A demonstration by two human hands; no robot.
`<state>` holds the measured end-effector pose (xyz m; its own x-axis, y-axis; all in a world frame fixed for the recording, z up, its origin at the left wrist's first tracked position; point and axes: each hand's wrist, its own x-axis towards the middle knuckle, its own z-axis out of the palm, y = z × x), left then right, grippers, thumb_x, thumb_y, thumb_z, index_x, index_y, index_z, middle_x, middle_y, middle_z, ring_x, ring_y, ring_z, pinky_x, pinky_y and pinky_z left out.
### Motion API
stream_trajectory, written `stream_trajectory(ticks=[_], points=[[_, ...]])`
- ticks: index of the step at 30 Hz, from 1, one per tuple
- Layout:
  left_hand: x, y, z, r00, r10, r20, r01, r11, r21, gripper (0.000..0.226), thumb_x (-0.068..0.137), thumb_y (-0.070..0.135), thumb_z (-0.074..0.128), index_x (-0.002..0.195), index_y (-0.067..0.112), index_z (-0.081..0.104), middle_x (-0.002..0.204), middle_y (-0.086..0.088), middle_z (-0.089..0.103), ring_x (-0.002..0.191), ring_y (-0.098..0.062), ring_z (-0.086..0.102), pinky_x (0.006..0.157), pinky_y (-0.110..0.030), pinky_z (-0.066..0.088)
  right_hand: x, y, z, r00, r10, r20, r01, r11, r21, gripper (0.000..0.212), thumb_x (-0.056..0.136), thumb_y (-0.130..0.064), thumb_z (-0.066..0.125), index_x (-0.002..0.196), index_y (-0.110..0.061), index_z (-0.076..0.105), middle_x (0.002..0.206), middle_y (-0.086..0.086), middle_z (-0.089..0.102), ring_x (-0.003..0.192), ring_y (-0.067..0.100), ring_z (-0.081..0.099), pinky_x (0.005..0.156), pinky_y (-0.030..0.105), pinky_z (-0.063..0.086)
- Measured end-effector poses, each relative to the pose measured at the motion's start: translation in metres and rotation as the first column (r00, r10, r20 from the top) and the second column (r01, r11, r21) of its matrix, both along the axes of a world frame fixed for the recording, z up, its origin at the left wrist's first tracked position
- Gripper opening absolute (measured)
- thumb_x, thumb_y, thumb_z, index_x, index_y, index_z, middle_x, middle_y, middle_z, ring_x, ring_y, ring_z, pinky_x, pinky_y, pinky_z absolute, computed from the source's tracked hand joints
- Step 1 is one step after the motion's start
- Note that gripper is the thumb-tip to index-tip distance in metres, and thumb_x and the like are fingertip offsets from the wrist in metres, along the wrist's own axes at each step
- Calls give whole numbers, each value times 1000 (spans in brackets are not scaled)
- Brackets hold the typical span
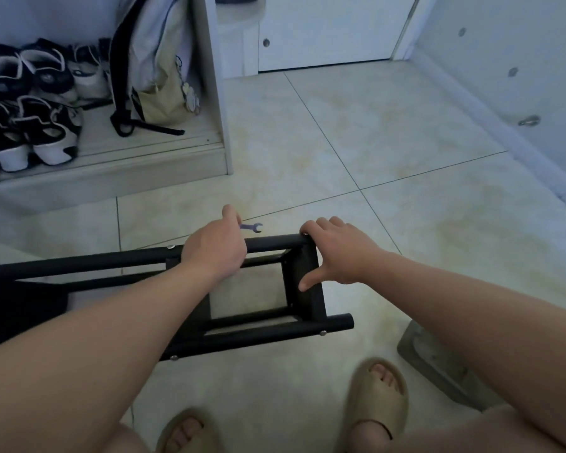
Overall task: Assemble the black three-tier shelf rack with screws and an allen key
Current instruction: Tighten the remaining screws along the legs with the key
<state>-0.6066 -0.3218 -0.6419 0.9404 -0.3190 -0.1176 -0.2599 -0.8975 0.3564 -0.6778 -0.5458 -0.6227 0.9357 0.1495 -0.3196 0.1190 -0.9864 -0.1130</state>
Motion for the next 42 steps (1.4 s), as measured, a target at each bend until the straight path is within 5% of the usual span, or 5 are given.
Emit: stream_trajectory(ticks=[10,24,33,37,42], points=[[-35,12,-12,978,-92,-186,96,995,11,7,102,15,35,102,22,38,78,-6,60,66,-24,59,53,-37,41,-40,4,-10,998,-53,-32,57,989,134,28,99,-26,62,123,-15,52,121,2,59,112,27,51,85,42,47],[-63,-2,-89,743,-153,-652,363,910,200,15,99,11,37,112,11,43,92,-6,53,76,-18,49,67,-34,42,-76,0,-107,943,3,-334,62,981,182,29,89,-12,68,106,-18,45,107,3,59,87,25,50,68,38,40],[-60,-5,-108,713,-165,-681,414,883,220,24,98,12,39,121,8,46,108,-10,53,93,-26,51,76,-35,42,-70,-7,-115,957,89,-276,-70,994,79,74,77,-57,80,128,-20,40,125,-1,50,111,25,52,84,39,48],[-51,-11,-120,747,-142,-650,300,944,138,24,95,9,43,112,9,60,109,-10,63,93,-26,58,76,-36,49,-57,-13,-117,974,182,-132,-189,981,-44,134,60,-89,65,160,-19,10,163,4,16,146,31,22,118,44,29],[-34,-23,-142,686,-115,-719,81,993,-82,15,93,12,59,90,19,72,80,4,68,78,-14,65,62,-22,47,-45,-18,-137,941,302,-155,-311,949,-40,144,60,-101,39,161,-12,-13,167,4,-24,155,23,-20,125,46,-2]])
